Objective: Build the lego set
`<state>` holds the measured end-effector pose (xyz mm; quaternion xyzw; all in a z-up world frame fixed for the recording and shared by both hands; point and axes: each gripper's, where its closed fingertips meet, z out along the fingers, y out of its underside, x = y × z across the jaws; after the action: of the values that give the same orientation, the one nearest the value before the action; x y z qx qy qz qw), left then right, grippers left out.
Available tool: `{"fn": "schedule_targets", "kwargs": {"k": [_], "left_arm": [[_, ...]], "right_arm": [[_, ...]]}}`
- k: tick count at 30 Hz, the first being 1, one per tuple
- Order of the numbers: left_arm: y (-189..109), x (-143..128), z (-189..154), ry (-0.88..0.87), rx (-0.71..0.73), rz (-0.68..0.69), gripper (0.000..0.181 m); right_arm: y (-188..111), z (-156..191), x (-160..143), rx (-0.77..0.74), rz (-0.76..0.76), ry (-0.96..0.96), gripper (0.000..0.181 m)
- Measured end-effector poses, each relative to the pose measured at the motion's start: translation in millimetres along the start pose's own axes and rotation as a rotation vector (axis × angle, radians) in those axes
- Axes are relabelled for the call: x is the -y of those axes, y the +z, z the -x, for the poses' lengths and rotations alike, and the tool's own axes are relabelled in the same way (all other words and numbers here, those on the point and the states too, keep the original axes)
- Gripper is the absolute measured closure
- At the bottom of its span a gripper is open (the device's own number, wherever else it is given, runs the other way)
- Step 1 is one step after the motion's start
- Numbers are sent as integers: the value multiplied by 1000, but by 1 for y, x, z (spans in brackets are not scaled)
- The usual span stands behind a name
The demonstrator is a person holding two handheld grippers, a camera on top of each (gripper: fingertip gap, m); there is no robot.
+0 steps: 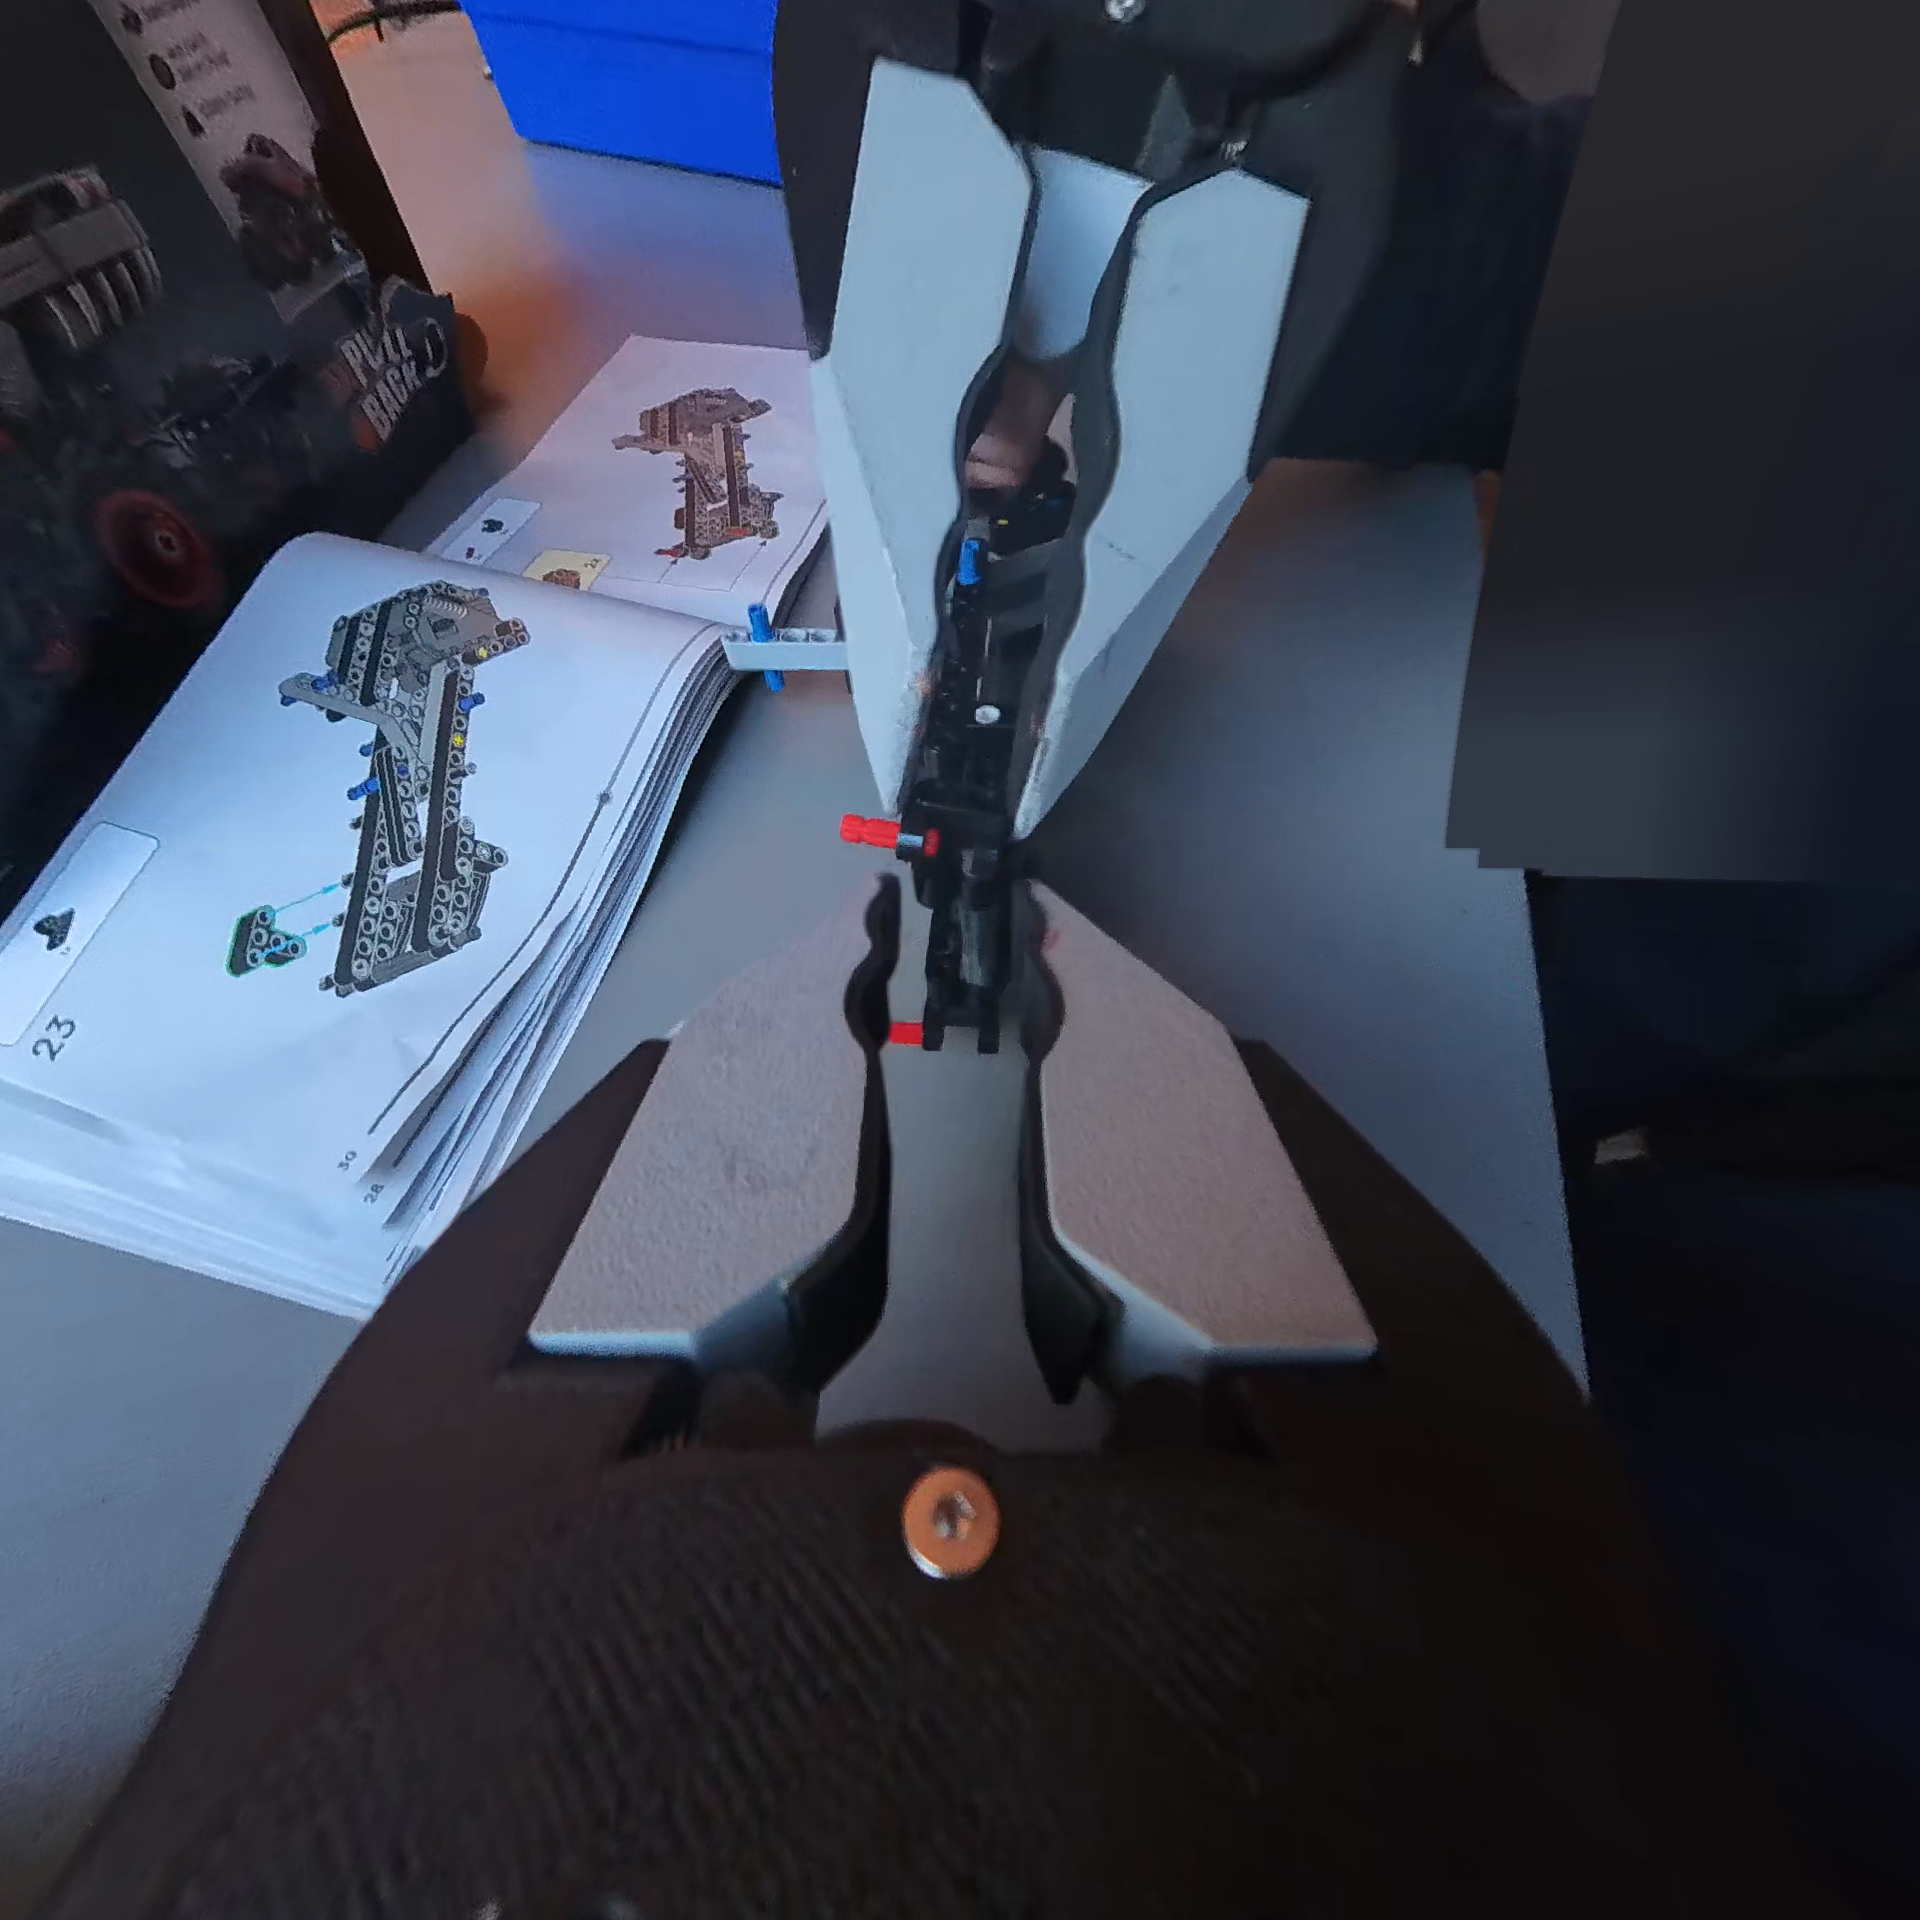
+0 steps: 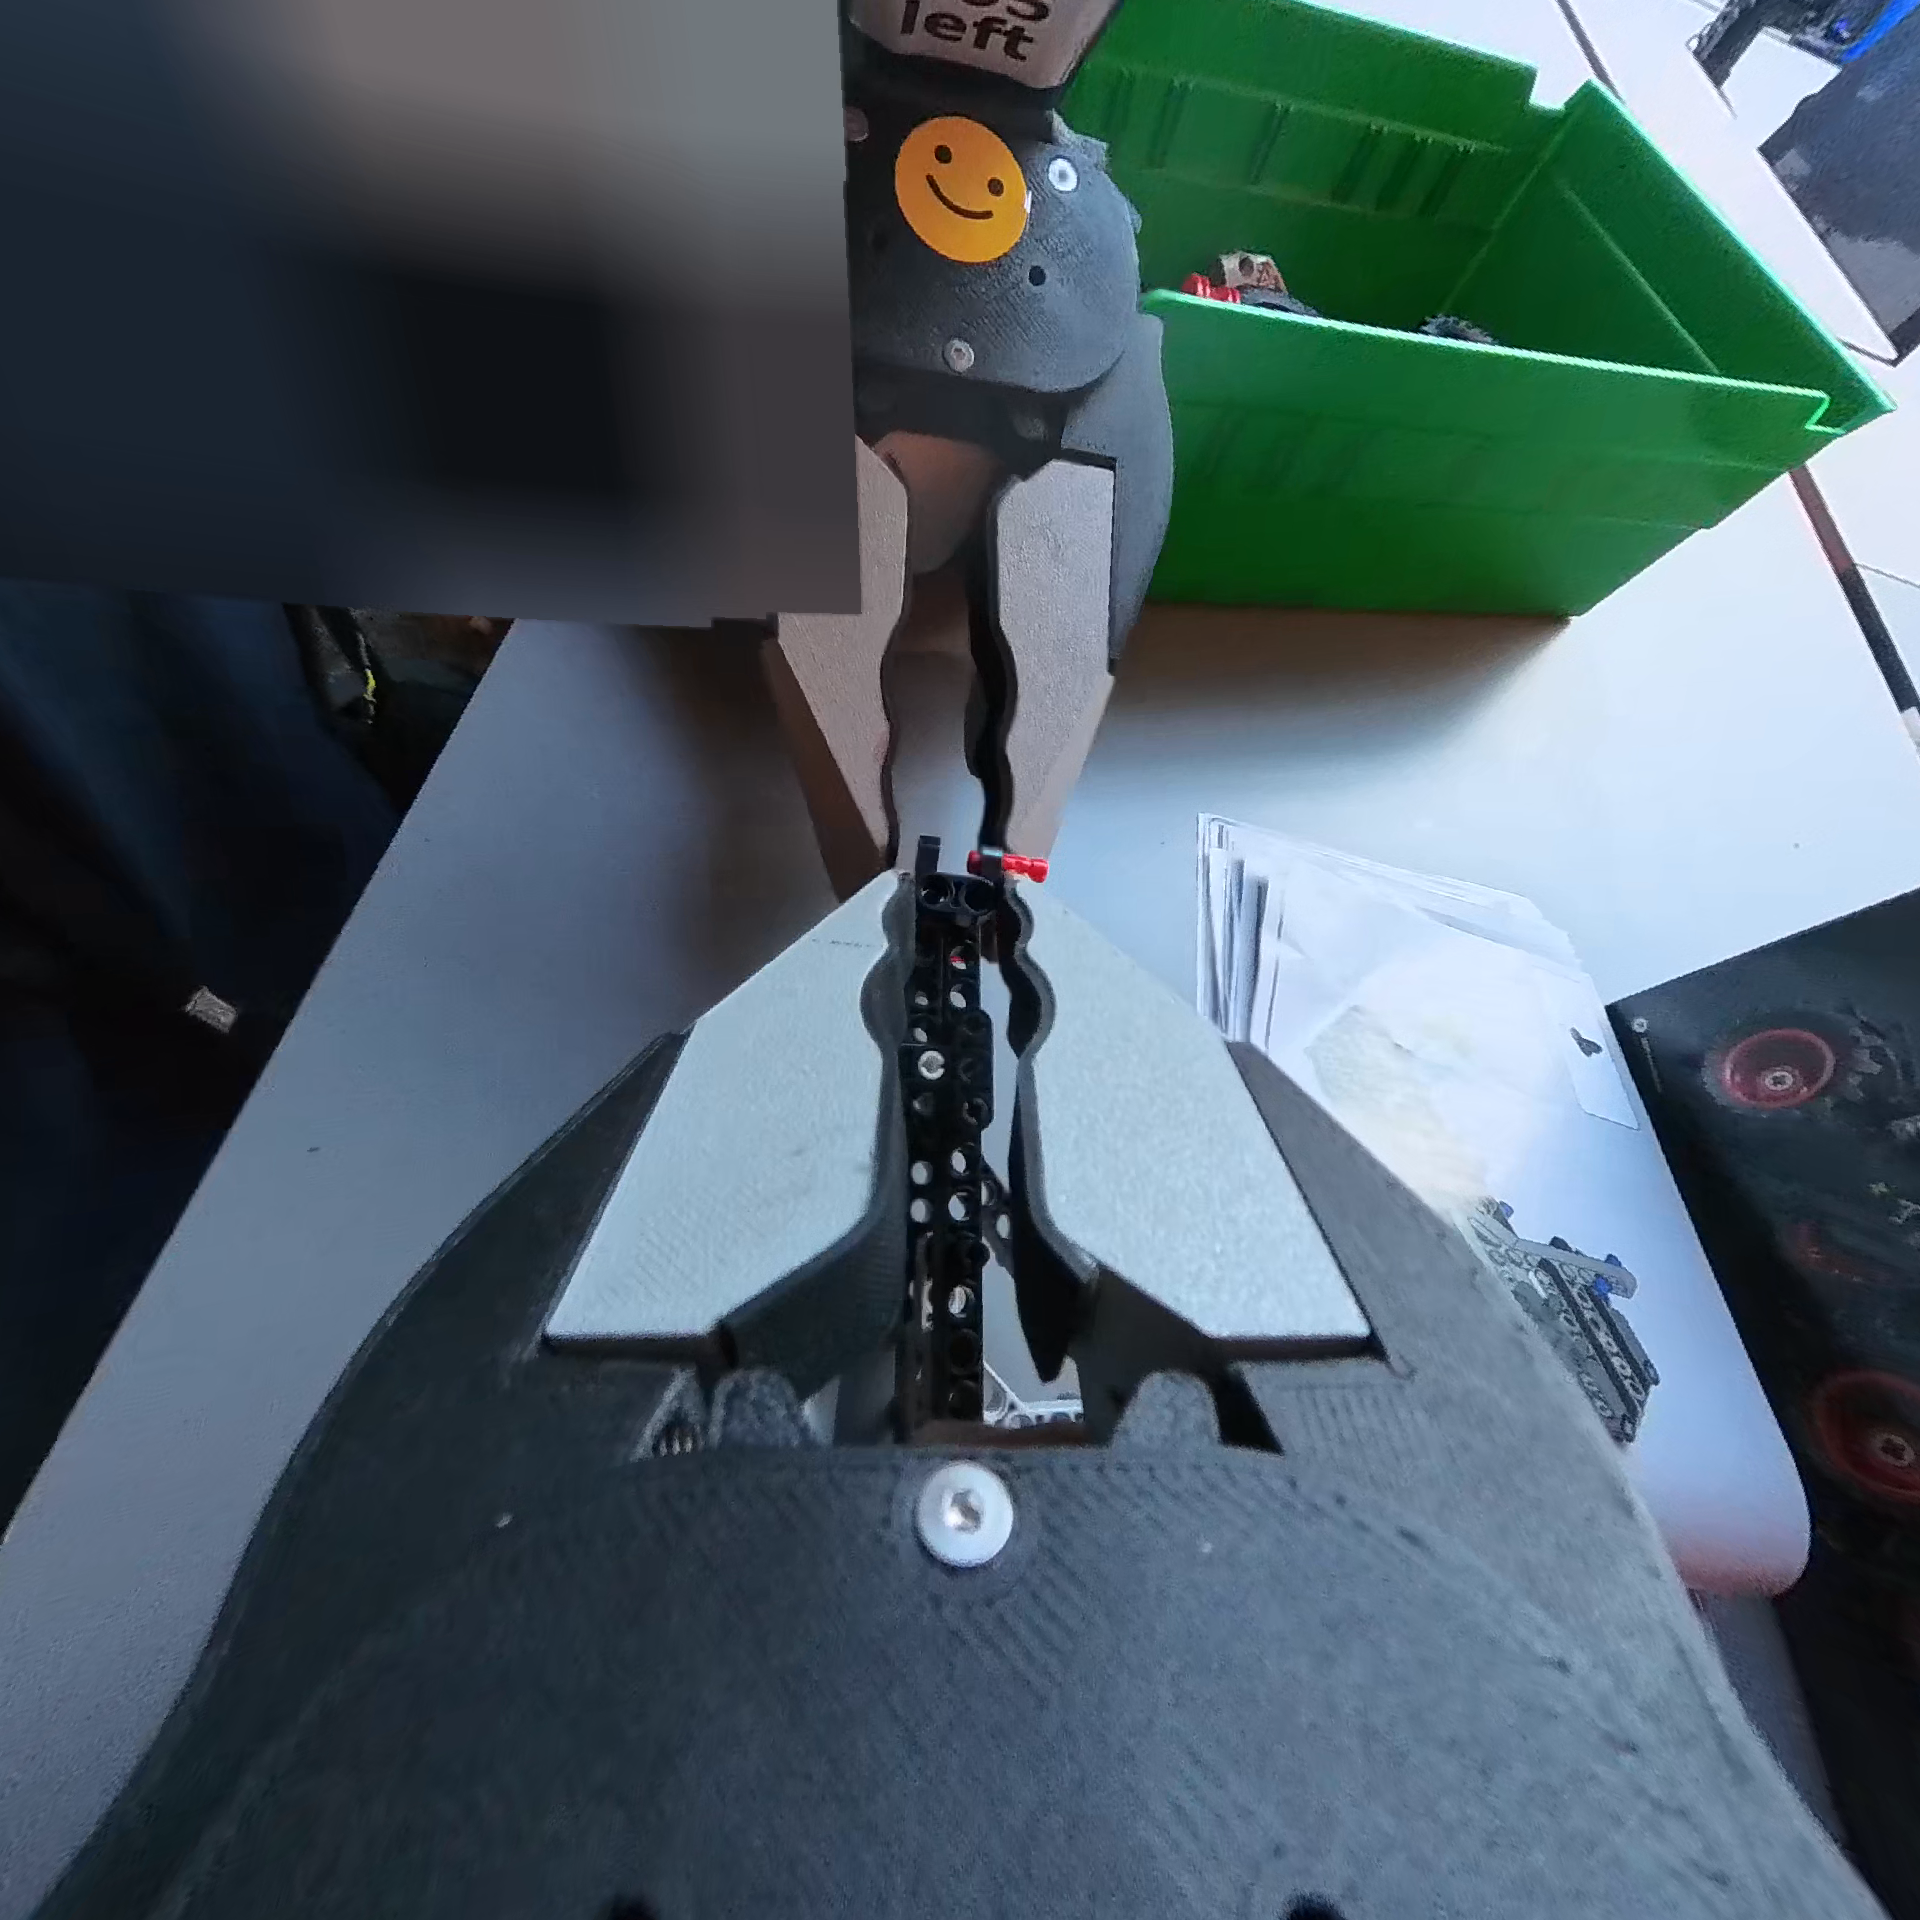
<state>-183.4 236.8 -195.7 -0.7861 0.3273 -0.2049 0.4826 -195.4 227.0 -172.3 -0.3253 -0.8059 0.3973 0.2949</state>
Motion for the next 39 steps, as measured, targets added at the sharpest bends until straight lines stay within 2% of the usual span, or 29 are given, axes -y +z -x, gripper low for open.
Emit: {"fn": "schedule_targets", "kwargs": {"k": [4,7,8,17,26,34,39], "left_arm": [[6,-9,0,-29,-19,72,156],[10,-16,-2,-37,-41,119,170],[10,-16,-3,-30,-38,118,178],[6,-10,1,15,24,73,178],[8,-14,1,30,34,101,178],[10,-19,2,89,88,146,179],[11,-23,3,67,75,168,179]], "right_arm": [[0,1,0,11,-3,-8,170],[0,1,0,21,-3,4,170],[0,-1,0,10,-4,6,170],[-4,-2,7,23,-61,19,170],[0,-3,1,13,-33,2,169],[3,0,-6,40,77,15,169],[6,0,-10,43,251,-61,169]]}}
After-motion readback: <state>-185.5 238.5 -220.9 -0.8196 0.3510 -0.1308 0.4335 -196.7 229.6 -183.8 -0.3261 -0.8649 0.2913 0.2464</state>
